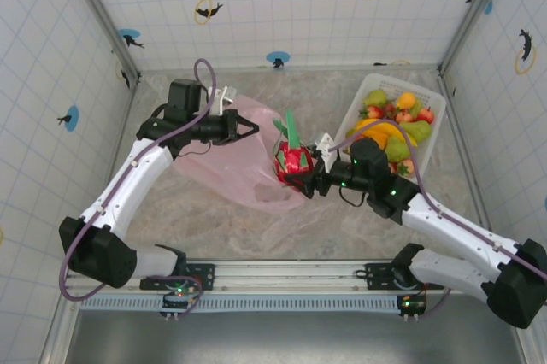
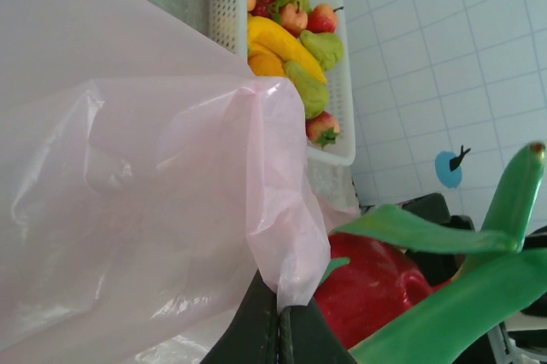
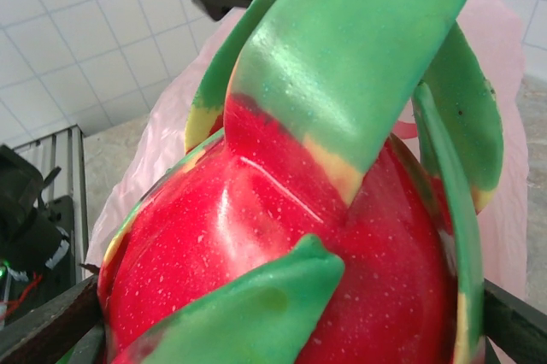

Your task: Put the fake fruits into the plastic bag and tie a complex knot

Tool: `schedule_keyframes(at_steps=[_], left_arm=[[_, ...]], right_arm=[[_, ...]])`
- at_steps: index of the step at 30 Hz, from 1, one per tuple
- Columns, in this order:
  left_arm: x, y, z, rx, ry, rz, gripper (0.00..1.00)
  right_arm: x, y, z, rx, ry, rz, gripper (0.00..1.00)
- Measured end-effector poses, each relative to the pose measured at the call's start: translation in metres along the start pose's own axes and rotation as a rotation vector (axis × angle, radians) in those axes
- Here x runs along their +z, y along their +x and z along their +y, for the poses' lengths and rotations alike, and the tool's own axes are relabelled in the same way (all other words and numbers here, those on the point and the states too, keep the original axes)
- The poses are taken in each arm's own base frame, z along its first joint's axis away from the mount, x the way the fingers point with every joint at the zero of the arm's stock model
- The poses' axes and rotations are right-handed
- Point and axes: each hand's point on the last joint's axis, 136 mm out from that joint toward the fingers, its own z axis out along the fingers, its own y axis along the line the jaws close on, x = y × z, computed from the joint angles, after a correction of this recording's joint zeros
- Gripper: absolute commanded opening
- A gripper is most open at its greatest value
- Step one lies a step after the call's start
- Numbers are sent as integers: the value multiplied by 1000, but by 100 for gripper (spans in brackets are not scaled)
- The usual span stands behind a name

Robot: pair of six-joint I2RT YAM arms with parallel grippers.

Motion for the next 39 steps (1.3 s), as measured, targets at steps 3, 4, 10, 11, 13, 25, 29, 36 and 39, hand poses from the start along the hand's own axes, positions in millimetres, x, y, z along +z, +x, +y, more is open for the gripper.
schedule_keyframes(at_steps=[3, 4, 10, 11, 13, 25, 29, 36, 39], left_arm=[[0, 0, 0, 0, 0, 0, 0], [0, 0, 0, 1, 1, 0, 0], [0, 2, -4, 5, 20, 11, 0], [-1, 2, -5, 11, 23, 13, 0], [-2, 3, -7, 25, 28, 19, 0], [3, 21, -3, 146, 54, 139, 0], [5, 24, -3, 168, 71, 155, 0], [4, 30, -6, 215, 105, 178, 0], [4, 32, -8, 231, 117, 186, 0]], right_arm=[[-5, 13, -1, -35, 22, -1, 53], [-7, 16, -3, -47, 37, 1, 53], [-18, 18, -9, -160, 94, -12, 54], [-20, 17, -9, -182, 101, -12, 54], [-23, 17, -12, -216, 120, -9, 54], [-52, 6, -36, -219, 157, -80, 52], [-54, 5, -35, -220, 140, -85, 51], [-59, 5, -44, -223, 145, -90, 51], [-63, 4, -52, -216, 163, -93, 51]])
